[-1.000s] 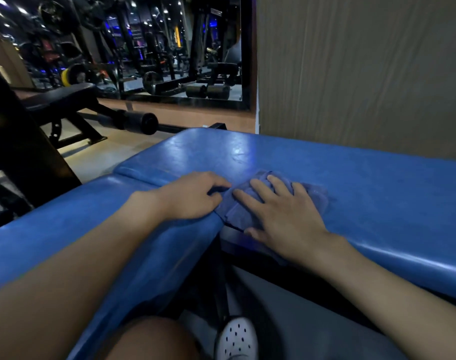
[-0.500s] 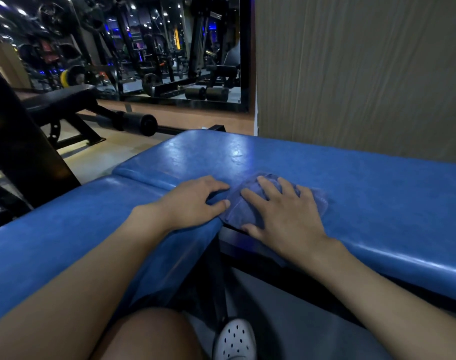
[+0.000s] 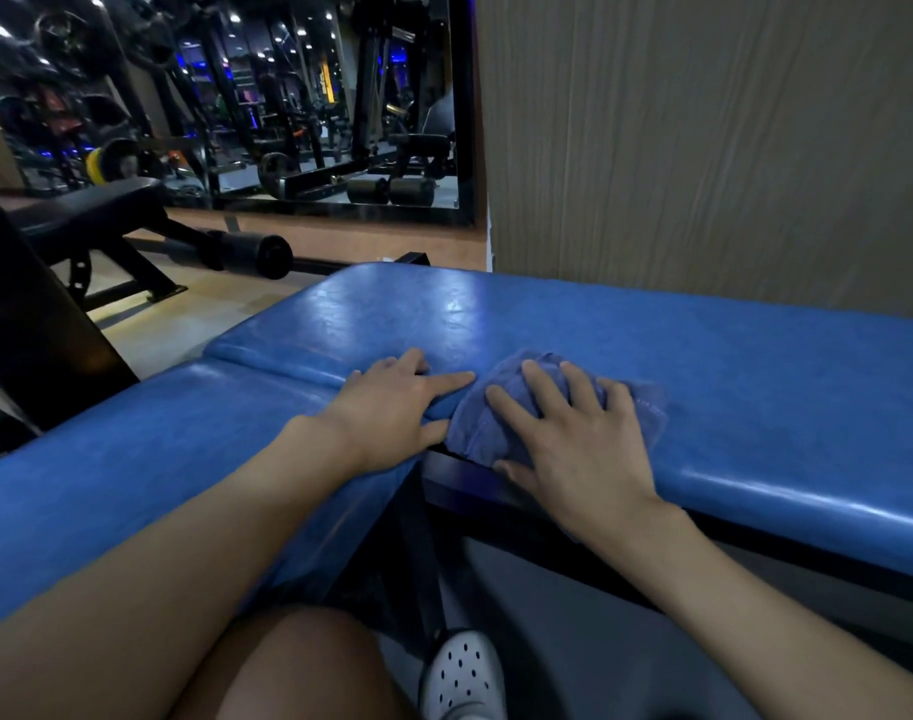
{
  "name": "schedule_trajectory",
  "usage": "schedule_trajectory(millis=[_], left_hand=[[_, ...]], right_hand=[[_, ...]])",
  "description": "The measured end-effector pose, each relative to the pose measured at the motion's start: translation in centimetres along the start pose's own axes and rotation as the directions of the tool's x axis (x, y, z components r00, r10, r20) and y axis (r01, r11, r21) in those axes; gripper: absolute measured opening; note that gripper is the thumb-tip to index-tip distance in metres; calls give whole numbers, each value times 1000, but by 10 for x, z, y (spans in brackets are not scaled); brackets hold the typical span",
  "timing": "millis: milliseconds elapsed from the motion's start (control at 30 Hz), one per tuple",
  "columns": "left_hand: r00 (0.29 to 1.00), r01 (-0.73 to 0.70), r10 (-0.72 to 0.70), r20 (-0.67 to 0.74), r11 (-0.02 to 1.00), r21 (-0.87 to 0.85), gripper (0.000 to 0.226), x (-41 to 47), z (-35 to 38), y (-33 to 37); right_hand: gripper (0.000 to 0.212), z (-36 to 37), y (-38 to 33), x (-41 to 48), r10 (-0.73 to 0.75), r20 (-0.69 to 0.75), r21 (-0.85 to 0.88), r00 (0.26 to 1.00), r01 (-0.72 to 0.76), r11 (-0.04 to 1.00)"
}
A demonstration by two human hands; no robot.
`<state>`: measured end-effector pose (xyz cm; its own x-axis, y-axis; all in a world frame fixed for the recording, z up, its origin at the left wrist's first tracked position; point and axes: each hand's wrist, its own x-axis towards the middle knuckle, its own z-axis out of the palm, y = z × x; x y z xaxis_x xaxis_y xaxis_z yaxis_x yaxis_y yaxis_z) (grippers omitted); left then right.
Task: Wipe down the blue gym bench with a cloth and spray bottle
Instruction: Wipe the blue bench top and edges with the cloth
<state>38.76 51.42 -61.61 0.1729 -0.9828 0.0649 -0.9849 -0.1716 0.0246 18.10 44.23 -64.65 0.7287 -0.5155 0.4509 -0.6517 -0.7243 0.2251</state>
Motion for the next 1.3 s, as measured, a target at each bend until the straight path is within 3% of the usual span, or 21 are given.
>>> schedule_trajectory(millis=[100,200,333,500,633,733,900,1100,1167,1300], left_hand=[[995,-99,97,34,992,83,63,3,-7,9],[977,-215,215,-10,976,22,58,7,-7,27],[983,-180,179,-45,984,-10,51,14,-3,31],[988,-150,149,-43,988,-25,53,10,-3,35],[968,-241,240,-73,971,3,58,5,0,50],[951,-294,296,-95,955,27,53,10,0,58],[954,-274,265,-141,961,-48,47,12,-2,57],[947,-288,286,-148,958,8,50,7,4,60],[929,-344,341,-141,939,1,59,7,5,67],[918,-376,376,-128,926,24,59,19,3,82]], right_hand=[[68,-4,21,-24,-8,-27,-32,1000,7,999],[66,-6,42,-50,29,-70,-77,997,-35,996],[65,-4,29,-43,82,-62,-85,995,-88,992],[65,2,23,-35,45,-93,-77,995,-52,996],[63,-2,54,-61,19,-121,-91,992,-30,995],[64,-3,66,-79,73,-147,-137,986,-94,986],[59,9,31,-60,252,-215,-90,944,-276,957],[47,19,58,-91,232,-377,-43,897,-267,963],[47,23,65,-111,321,-415,-43,851,-371,928],[51,33,32,-92,609,-467,114,641,-639,760]])
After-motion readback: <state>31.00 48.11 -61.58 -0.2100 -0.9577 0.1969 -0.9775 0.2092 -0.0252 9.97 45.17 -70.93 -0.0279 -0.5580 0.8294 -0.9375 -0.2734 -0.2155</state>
